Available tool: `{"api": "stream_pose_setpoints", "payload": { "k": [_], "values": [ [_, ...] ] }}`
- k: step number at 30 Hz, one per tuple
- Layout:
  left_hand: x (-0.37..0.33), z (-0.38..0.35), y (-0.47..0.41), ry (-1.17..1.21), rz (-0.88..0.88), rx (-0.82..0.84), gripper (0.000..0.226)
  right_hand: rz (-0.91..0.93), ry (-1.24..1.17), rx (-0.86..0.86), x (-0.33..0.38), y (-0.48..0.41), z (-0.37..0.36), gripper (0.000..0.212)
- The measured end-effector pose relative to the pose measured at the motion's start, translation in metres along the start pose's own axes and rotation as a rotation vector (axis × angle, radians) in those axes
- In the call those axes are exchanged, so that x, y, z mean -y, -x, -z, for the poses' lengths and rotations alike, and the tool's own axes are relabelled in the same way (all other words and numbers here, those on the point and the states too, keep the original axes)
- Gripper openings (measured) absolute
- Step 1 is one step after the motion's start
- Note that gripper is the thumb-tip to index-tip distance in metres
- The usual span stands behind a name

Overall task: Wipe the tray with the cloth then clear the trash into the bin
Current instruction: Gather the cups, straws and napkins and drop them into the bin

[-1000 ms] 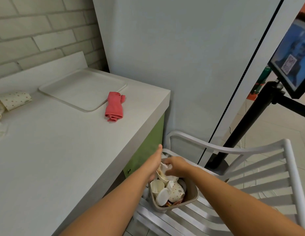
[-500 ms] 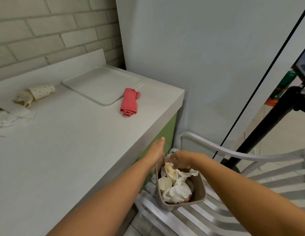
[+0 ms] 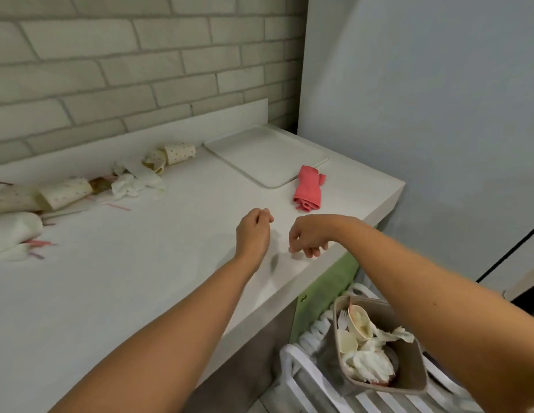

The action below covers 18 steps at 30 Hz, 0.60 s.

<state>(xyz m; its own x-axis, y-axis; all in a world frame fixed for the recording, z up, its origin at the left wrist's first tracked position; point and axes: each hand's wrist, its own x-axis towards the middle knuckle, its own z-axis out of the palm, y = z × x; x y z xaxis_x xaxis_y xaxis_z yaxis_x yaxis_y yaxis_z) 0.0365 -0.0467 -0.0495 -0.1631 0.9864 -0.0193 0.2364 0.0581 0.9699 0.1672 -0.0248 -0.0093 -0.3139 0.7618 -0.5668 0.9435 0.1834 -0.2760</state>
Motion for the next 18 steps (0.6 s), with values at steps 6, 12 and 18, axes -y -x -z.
{"api": "stream_pose_setpoints", "payload": {
  "k": [6,12,18],
  "values": [
    [0.014,0.100,-0.016,-0.029,0.031,-0.194,0.021,0.138,0.030,-0.086,0.093,-0.034,0.003,0.012],
    [0.044,0.223,-0.032,-0.054,0.096,-0.390,0.020,0.271,0.067,-0.069,0.201,-0.072,-0.001,0.010],
    [0.076,0.324,-0.041,-0.073,0.167,-0.535,0.016,0.373,0.109,-0.064,0.290,-0.104,-0.012,0.019]
  ]
}}
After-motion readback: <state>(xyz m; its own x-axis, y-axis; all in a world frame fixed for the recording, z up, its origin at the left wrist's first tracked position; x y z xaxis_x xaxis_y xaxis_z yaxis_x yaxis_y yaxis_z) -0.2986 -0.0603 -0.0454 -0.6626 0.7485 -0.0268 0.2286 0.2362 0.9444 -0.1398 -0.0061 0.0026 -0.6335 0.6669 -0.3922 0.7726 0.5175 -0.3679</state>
